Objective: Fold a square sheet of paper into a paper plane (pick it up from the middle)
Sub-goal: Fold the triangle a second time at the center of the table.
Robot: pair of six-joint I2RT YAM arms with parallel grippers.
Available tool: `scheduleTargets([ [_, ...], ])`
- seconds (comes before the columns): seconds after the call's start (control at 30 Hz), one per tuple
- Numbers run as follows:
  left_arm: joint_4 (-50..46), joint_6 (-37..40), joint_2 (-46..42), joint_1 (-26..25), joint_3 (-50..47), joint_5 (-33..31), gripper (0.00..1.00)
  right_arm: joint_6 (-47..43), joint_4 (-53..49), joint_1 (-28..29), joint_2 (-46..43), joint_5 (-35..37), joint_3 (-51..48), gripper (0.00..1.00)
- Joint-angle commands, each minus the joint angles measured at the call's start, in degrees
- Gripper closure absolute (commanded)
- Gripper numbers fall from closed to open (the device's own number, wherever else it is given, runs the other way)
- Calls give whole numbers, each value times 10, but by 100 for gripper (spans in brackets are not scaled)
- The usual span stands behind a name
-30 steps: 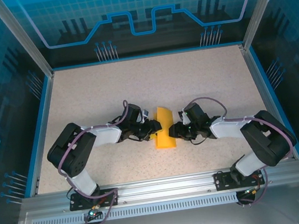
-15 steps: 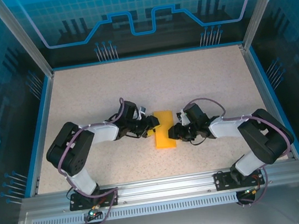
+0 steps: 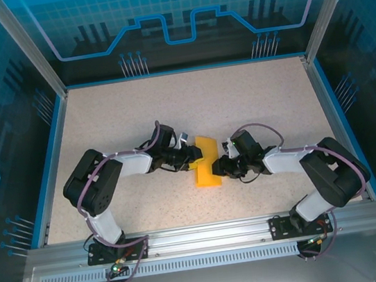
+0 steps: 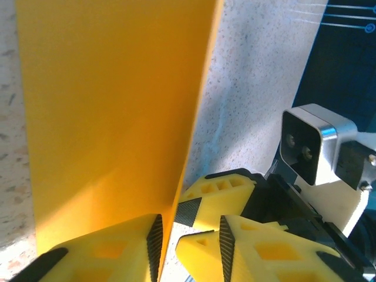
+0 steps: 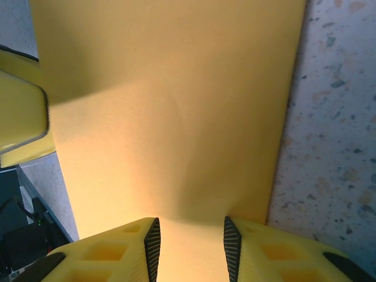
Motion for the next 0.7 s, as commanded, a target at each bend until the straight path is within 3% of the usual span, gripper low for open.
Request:
scheduleTargets([
  [0.0,-41,12,6,1,14,-1,71,-31,-46,20,-33,24,25,63],
  [0.17,-61,10,5,1,25,-11,84,-103,-191,86,-80,170,78,62],
  [0.37,-92,15,2,1,43,-15,93,-155,-272,198,-118,364,112,52],
  [0.57,-103,16,1,1,46,-19,93,-197,-299,297,-82,468,159,41],
  [0.67,-104,17,3,1,48,-18,93,-193,-313,317,-52,505,189,39],
])
